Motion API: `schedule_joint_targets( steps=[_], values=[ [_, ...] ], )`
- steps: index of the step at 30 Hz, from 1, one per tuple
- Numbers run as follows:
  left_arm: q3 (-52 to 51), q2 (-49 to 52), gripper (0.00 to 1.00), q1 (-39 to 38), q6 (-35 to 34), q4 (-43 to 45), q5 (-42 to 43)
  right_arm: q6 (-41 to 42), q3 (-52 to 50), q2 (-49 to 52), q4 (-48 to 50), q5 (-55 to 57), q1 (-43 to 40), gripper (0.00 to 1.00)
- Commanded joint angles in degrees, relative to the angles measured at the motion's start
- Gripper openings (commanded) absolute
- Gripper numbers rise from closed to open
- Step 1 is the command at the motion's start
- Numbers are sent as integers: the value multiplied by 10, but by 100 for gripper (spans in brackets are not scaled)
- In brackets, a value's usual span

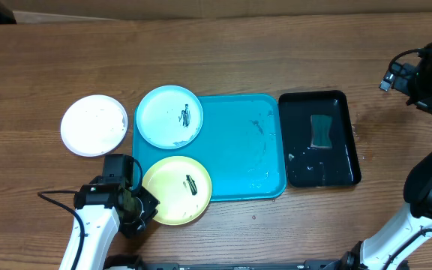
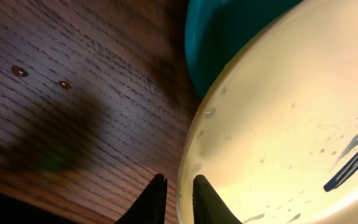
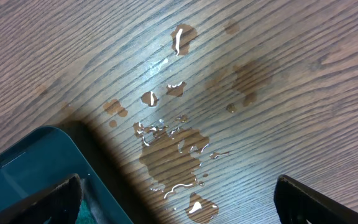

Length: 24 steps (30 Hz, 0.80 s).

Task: Clean dirty plates on tray and stack at the side
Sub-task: 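Grasp the yellow plate rim and slide it right across the tray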

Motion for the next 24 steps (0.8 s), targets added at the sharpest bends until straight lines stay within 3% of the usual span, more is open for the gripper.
schedule_joint_targets(
  steps=[1,6,12,24],
  values=[
    [-7,0,17,4,5,1,-3,3,3,-9,3,3,1,100],
    [-7,0,15,4,5,7,-2,2,3,-9,3,3,1,100],
    [-7,0,4,4,5,11,5,2,3,-9,3,3,1,100],
    [36,0,4,0,54,23,81,3,3,-9,3,3,1,100]
  ],
)
